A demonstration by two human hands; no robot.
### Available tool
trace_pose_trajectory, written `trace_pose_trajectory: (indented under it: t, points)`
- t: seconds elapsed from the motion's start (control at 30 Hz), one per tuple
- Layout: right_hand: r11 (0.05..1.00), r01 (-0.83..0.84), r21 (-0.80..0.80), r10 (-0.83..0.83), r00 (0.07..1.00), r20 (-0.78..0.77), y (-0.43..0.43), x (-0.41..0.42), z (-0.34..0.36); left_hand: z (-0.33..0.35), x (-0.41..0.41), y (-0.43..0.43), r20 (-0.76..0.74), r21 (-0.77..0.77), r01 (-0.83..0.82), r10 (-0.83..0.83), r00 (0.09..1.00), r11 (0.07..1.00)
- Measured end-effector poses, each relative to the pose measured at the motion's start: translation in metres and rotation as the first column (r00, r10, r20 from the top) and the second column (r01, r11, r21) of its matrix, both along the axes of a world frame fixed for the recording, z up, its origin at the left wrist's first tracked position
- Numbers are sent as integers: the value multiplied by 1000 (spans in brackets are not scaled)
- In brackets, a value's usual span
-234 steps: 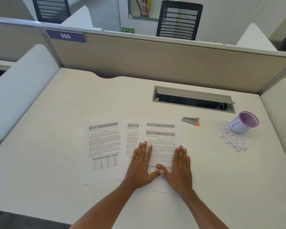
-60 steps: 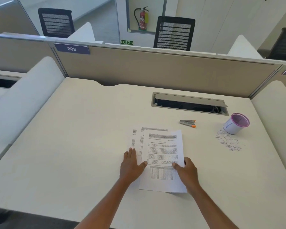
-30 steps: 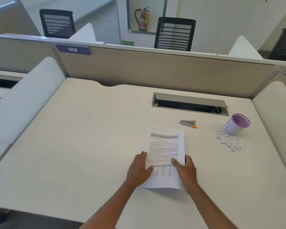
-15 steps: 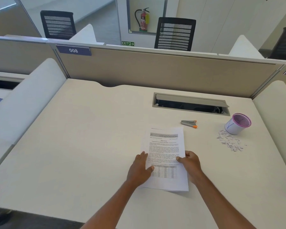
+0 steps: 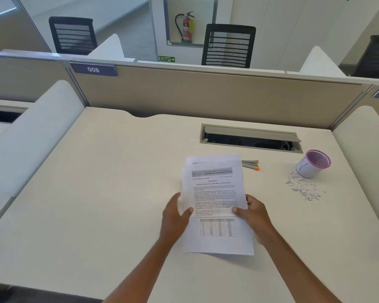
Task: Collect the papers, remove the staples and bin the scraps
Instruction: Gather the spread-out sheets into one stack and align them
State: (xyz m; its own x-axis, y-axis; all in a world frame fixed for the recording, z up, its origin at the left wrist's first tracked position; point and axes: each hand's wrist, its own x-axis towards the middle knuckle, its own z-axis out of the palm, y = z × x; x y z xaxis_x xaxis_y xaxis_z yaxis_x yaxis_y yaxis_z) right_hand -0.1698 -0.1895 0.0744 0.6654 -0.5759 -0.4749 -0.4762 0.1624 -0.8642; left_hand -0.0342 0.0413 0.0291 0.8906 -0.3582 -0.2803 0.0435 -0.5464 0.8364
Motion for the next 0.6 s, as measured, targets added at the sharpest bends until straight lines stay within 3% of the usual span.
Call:
trace_pose_trajectory:
  t: [0.1,0.2,0.3,0.4,0.6]
  points:
    - [999,10,45,-14,996,91,1,-6,10,21,12,-2,-236,-216,-145,92,967,966]
    - [996,30,82,-43,986,159,1,-9,19,43,22,-5,-352,-407,-173,21,936,897]
    - [997,33,73,-47,977,207,0,-7,28,69,24,-13,-306,-548,-117,-69,949,828]
    - [999,33,29,-39,969,242,-2,-3,36,91,25,-21,-256,-595,-123,-42,966,794]
    - [994,108,8,-106,960,259,-10,5,42,105,23,-29,-49,-523,4,-34,998,852]
